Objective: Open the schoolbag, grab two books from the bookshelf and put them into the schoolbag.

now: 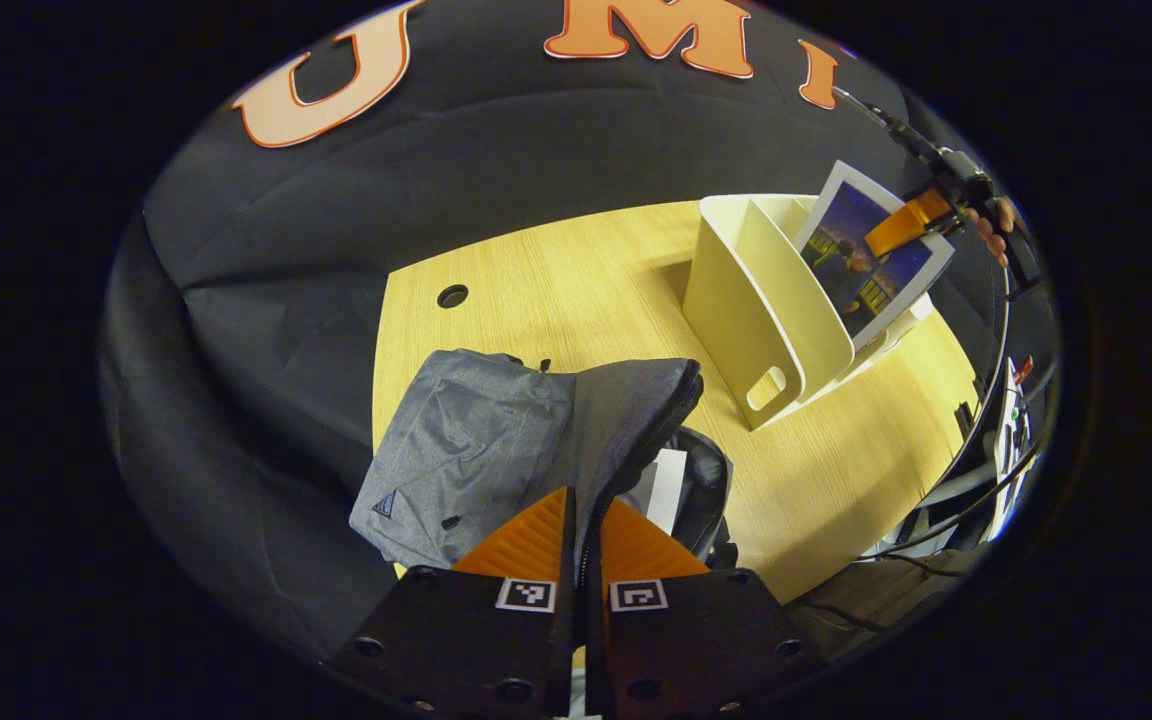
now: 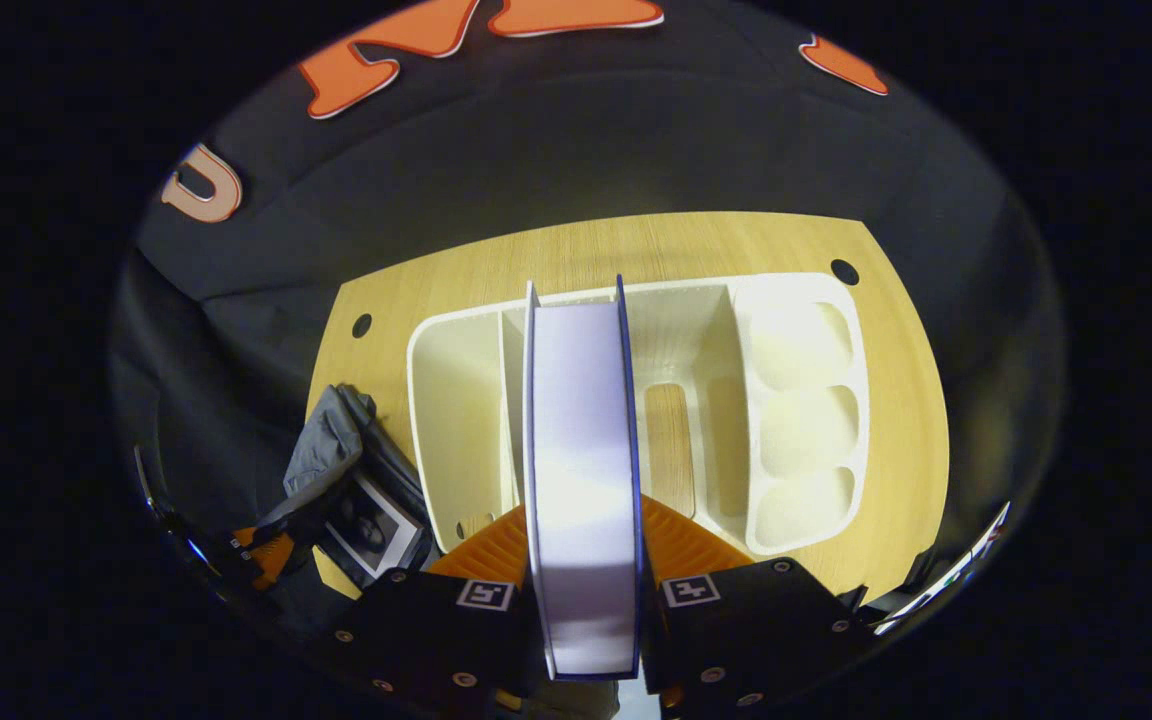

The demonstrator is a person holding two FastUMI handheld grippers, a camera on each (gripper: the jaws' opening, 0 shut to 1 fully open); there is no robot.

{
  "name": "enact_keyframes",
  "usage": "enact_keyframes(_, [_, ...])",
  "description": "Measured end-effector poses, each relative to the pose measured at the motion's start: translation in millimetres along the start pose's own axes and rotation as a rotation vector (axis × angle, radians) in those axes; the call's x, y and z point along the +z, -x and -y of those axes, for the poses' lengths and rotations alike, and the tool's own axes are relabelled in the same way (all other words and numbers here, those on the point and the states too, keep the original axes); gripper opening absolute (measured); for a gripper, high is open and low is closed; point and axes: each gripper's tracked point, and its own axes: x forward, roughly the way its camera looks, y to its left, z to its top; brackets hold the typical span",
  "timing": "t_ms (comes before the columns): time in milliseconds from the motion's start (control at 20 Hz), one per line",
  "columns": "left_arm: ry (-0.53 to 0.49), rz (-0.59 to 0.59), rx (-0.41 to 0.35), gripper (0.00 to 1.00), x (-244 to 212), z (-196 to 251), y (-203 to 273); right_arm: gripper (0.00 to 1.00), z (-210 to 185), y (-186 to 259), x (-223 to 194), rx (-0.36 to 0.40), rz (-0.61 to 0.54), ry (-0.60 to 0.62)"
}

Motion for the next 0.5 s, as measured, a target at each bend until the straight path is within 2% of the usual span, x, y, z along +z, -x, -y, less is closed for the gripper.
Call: enact_keyframes(500, [-0.111,0.045,-0.125,0.06,-6.6,-14.1,7.9,0.39,-29.6,105.8,-26.1,0.008,0.238,-0.156])
